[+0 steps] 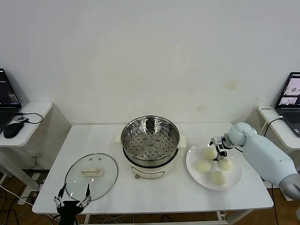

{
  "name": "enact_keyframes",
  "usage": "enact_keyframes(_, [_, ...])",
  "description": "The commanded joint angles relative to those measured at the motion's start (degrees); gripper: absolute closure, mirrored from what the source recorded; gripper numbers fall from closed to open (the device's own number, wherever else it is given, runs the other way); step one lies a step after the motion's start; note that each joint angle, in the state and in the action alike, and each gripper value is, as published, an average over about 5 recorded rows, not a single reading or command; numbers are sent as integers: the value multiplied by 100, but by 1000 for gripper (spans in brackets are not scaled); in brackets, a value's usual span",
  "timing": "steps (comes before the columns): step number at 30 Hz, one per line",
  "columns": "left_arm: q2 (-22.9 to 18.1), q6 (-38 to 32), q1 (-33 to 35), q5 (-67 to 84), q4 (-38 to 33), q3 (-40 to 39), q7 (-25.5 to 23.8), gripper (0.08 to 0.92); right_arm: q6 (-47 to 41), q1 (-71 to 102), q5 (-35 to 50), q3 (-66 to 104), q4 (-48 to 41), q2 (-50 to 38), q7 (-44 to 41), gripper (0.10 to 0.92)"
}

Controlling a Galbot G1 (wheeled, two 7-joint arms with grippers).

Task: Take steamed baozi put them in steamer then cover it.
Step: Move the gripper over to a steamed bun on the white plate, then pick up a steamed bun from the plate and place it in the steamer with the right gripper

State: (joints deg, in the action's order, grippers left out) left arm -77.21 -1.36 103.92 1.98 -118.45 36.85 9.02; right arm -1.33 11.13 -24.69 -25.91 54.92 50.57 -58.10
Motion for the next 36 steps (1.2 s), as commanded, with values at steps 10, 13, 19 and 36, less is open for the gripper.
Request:
enact_keyframes(10, [-12,-2,14,-4,-18,-6,11,177,-3,-118,48,-97,-261,134,-107,425])
enact_keyframes(13, [-9,0,21,-6,-31,-6,11,177,-10,-200,231,-185,-132,41,-183,437])
enact_keyframes(19, [-12,2,24,-7,-50,-16,5,177,-161,-548,862,-545,386,-324,-308,439])
enact_keyframes(36, [38,-18,-89,60,-63,-87,-1,177,-710,-3286,3068,-2379,1931,-1116,-416,431])
